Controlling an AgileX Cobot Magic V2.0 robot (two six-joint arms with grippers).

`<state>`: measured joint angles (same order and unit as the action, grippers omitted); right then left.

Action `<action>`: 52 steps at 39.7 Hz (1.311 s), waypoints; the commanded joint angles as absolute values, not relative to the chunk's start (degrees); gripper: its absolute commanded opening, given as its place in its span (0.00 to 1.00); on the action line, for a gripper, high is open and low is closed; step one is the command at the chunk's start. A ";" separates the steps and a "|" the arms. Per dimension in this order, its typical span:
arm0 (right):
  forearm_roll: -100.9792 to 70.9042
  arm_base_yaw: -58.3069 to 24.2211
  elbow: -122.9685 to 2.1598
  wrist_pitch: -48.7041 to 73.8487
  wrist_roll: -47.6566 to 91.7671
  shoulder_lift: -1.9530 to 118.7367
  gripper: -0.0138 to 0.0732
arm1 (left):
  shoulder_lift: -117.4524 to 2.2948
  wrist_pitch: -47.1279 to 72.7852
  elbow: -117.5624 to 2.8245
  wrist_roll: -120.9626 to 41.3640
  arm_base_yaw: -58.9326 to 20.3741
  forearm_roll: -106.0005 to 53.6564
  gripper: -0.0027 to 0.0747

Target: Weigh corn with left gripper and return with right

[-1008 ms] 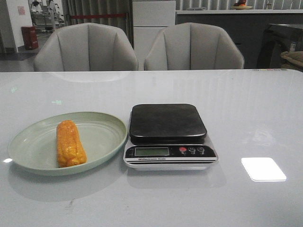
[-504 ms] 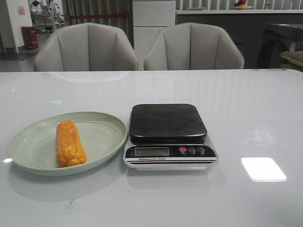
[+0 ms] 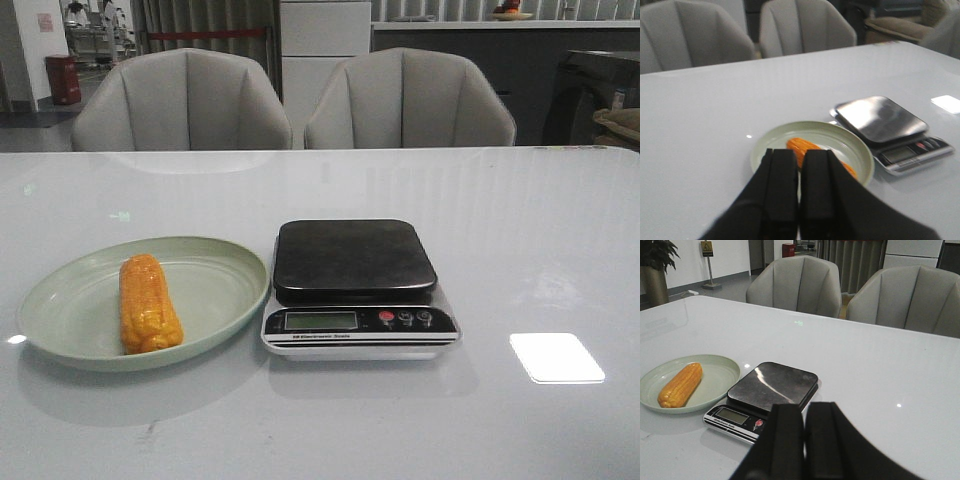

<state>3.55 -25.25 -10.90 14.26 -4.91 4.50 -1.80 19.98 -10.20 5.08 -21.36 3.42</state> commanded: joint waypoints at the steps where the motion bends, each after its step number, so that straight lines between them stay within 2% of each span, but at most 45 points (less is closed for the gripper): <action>1: 4.30 -24.99 -12.51 9.88 -4.38 5.16 0.35 | -2.53 8.10 -8.68 5.17 -15.42 2.30 0.19; 9: 4.30 -24.99 -12.51 9.88 -4.38 5.16 0.35 | -0.78 1.02 -2.01 5.17 -6.29 2.30 0.19; 18: 4.30 -24.99 -12.51 9.81 -4.38 5.16 0.35 | 1.59 4.00 2.12 5.17 -3.35 2.30 0.19; 52: 4.30 -24.99 -12.51 9.81 -4.38 5.16 0.35 | 1.59 3.72 2.12 5.17 -2.90 3.15 0.19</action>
<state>3.55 -25.25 -10.86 14.36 -4.83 4.50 0.28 7.91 0.44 5.08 -2.98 3.19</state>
